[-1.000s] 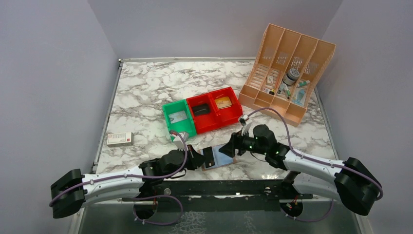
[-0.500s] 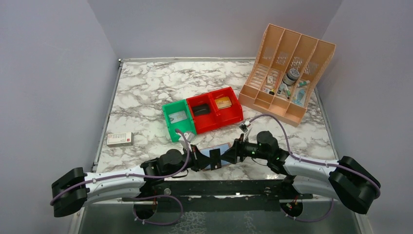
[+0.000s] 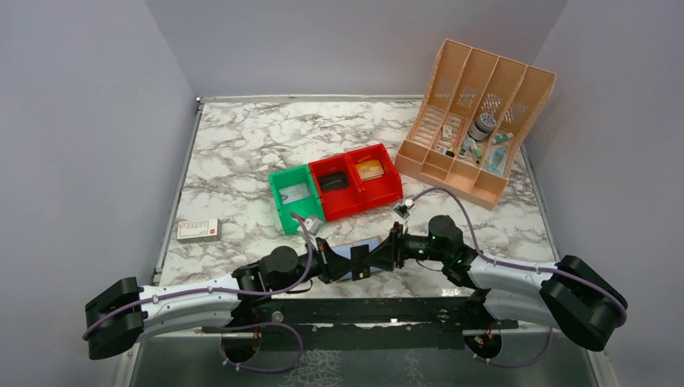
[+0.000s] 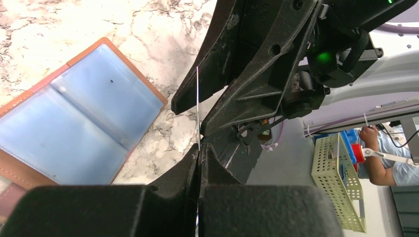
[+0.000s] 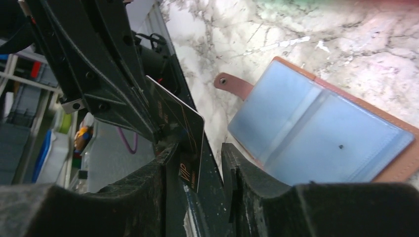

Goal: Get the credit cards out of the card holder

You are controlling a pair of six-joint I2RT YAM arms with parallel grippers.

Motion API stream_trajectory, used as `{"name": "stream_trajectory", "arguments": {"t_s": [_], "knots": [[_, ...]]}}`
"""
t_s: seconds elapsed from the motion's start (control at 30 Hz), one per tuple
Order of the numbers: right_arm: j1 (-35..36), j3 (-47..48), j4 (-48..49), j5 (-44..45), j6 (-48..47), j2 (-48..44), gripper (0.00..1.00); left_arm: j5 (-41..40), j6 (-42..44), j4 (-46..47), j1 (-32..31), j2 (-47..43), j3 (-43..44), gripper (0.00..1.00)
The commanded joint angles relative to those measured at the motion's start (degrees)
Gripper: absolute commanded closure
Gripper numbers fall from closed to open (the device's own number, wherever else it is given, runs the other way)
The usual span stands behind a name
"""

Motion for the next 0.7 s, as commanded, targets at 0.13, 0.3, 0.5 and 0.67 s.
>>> {"name": "stream_trajectory", "arguments": {"t_s": [0.13, 0.3, 0.5, 0.67], "knots": [[-2.1, -1.3, 12.3, -10.7, 4.1, 4.7, 0.71, 1.1, 0.3, 5.2, -0.2, -0.3, -1.0, 1.00], [-4.5, -2.6, 17.1, -14.5, 6.5, 5.9, 0.79, 0.7, 0.2, 5.2, -0.2, -0.3, -1.2, 1.00], [-5.6, -2.7, 19.4, -17.5, 8.3, 6.2, 0.94, 0.5, 0.1, 5.3, -0.2, -0.4, -1.3, 1.00], [-5.6, -2.3, 20.8, -18.9, 10.5, 5.5, 0.99, 1.5, 0.8, 5.6, -0.2, -0.4, -0.6, 1.00]]}}
